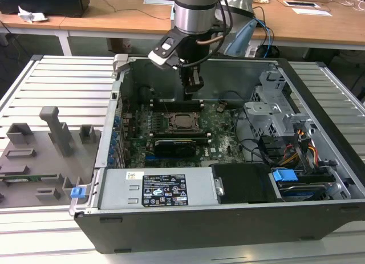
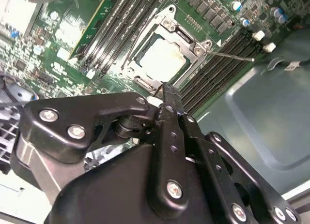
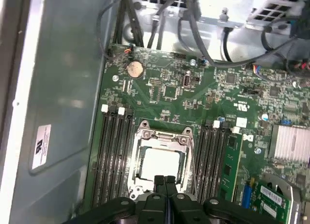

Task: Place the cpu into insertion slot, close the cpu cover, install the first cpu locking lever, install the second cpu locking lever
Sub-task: 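Install the first cpu locking lever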

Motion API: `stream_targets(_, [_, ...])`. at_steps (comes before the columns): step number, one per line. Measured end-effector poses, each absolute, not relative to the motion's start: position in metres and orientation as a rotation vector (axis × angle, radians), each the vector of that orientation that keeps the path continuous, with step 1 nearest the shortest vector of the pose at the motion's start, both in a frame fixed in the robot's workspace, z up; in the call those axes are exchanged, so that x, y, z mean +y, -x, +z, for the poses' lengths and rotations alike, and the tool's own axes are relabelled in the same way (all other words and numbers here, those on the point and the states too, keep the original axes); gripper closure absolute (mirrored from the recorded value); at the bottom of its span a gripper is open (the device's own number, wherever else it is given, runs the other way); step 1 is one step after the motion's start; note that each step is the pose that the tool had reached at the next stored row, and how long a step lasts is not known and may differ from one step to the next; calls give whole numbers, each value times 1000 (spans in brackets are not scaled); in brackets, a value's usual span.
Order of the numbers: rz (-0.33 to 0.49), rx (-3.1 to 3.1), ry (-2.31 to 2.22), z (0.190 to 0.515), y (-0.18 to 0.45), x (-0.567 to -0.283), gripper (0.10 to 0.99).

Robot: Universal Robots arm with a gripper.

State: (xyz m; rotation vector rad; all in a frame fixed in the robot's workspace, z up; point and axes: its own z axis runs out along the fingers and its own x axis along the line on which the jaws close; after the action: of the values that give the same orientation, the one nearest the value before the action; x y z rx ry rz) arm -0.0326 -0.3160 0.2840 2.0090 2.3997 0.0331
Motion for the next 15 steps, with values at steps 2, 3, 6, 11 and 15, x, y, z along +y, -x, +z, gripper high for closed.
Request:
stream_targets(2, [32, 2466, -1927, 284, 33, -316, 980])
stream_targets(3, [33, 2492, -1894, 284, 33, -316, 980])
stream_targets(6, [33, 2528, -1847, 284, 32, -316, 980])
stream_targets(11, [32, 2622, -1711, 284, 32, -316, 980])
stream_targets(15, [32, 2702, -1583, 284, 32, -316, 980])
